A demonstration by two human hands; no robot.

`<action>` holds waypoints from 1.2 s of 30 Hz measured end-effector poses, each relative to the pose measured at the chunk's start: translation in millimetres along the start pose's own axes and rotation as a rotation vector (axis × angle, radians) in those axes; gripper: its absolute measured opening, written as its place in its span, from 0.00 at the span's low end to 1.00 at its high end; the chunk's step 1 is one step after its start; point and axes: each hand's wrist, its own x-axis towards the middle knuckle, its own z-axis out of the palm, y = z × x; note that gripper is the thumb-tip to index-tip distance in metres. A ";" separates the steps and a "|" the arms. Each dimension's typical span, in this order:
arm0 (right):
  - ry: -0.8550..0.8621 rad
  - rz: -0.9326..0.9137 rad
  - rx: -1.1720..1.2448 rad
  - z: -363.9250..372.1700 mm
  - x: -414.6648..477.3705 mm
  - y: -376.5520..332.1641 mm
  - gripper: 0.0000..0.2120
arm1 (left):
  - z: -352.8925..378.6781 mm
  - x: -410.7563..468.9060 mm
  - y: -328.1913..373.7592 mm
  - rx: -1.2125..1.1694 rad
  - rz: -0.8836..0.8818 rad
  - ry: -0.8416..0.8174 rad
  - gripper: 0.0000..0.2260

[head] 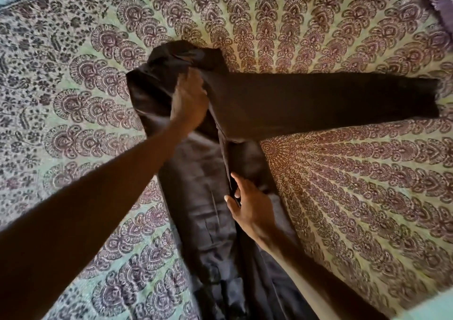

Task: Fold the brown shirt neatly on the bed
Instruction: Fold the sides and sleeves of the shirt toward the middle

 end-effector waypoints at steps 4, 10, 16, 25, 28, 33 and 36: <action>0.005 0.008 -0.263 6.9 -50.0 19.0 0.24 | -10.7 -102.7 28.9 -0.170 -0.115 -0.313 0.13; 0.039 0.119 -0.408 18.9 -104.6 34.9 0.20 | 15.8 -176.5 27.3 -0.126 -0.263 -0.451 0.18; 0.105 0.116 -0.402 23.2 -129.6 32.8 0.17 | 16.5 -215.8 28.2 -0.291 -0.397 -0.350 0.17; -0.002 0.167 -0.395 35.9 -168.8 23.7 0.29 | 19.7 -242.1 1.1 -0.568 -0.459 -0.535 0.12; -0.079 0.167 -0.356 34.5 -186.8 28.1 0.30 | 18.1 -254.6 4.7 -0.557 -0.454 -0.624 0.11; -0.156 0.093 -0.306 28.0 -197.5 28.8 0.24 | 22.6 -269.0 -1.4 -0.528 -0.527 -0.530 0.10; -0.131 0.098 -0.248 17.4 -186.9 29.4 0.17 | 7.6 -273.2 11.6 -0.339 -0.416 -0.530 0.10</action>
